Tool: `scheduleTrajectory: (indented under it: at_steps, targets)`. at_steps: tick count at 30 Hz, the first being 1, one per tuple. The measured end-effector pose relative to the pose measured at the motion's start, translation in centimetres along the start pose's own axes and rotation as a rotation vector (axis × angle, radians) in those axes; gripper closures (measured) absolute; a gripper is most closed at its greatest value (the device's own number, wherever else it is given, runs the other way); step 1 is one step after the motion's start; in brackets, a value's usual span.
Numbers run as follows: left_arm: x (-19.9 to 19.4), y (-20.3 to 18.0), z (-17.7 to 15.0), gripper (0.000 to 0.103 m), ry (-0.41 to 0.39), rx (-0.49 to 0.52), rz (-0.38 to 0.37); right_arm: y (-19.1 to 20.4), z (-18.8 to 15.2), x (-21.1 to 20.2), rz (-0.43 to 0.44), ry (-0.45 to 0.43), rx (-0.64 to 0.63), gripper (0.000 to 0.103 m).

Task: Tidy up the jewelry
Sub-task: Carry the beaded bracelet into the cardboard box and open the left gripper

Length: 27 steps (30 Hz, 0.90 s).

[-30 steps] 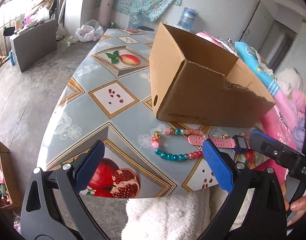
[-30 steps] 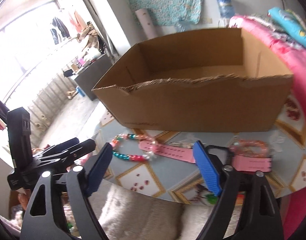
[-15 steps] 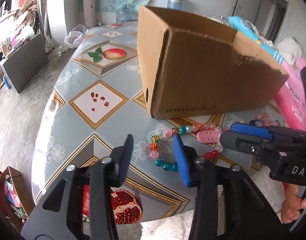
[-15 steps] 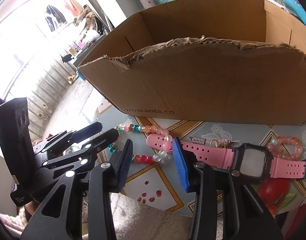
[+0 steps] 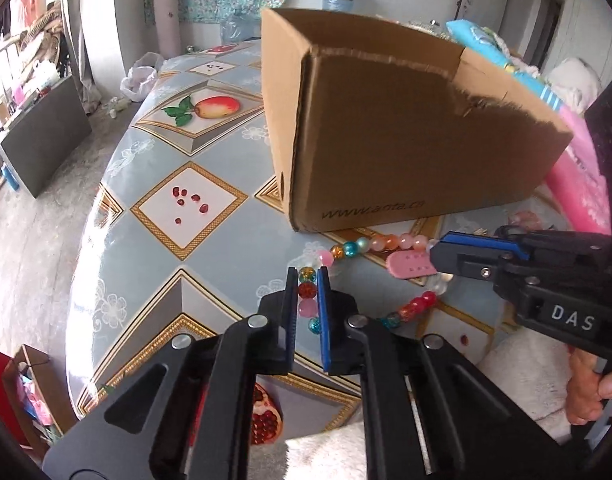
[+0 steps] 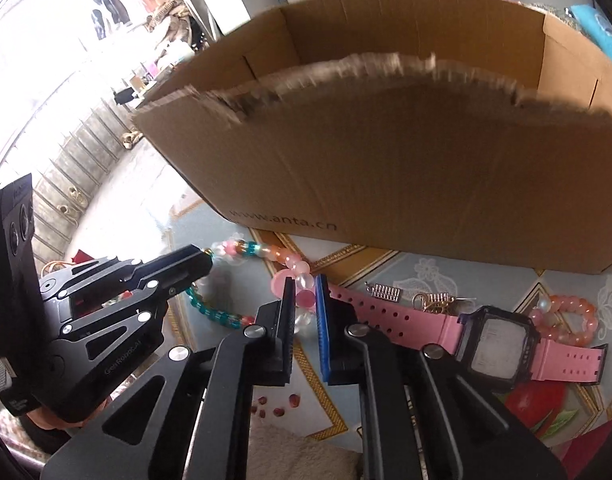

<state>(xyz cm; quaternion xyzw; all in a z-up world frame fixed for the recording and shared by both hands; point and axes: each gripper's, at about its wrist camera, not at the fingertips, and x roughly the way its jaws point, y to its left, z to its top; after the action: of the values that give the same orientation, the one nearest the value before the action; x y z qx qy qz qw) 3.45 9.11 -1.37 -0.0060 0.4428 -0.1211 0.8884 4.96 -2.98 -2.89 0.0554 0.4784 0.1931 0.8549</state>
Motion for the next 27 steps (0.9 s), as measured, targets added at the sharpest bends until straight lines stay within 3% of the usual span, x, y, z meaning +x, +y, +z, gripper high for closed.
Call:
scheduleTrajectory:
  at_steps: [3,10,13,16,19,23,27]
  targets:
    - [-2.4,0.0,0.7,0.095,-0.021,-0.018,-0.064,0.8,0.0,-1.4,0.016,-0.024,-0.015,0.093]
    - [-9.5,-0.8,4.3,0.095,-0.158,-0.003,-0.207,3.0,2.3,-7.0,0.091,-0.119,-0.085,0.093]
    - [-12.0,-1.6,7.6,0.095,-0.233,0.048,-0.251,3.8,5.0,-9.6,0.112,-0.189,-0.142,0.093]
    - [-11.7,-2.5,10.9,0.095,-0.246,0.081,-0.258,2.7,9.2,-9.8,0.117,-0.205,-0.162,0.093]
    - [-8.3,-2.7,15.4,0.095,-0.178,0.081,-0.237,0.4,13.4,-7.7,0.126,-0.131,-0.126,0.093]
    - [-0.4,-2.3,20.7,0.095,0.005,0.054,-0.168,-3.8,18.6,-2.1,0.143,0.051,-0.011,0.093]
    - [6.0,-1.5,23.0,0.095,0.158,0.025,-0.091,-7.4,19.9,4.1,0.114,0.176,0.058,0.093]
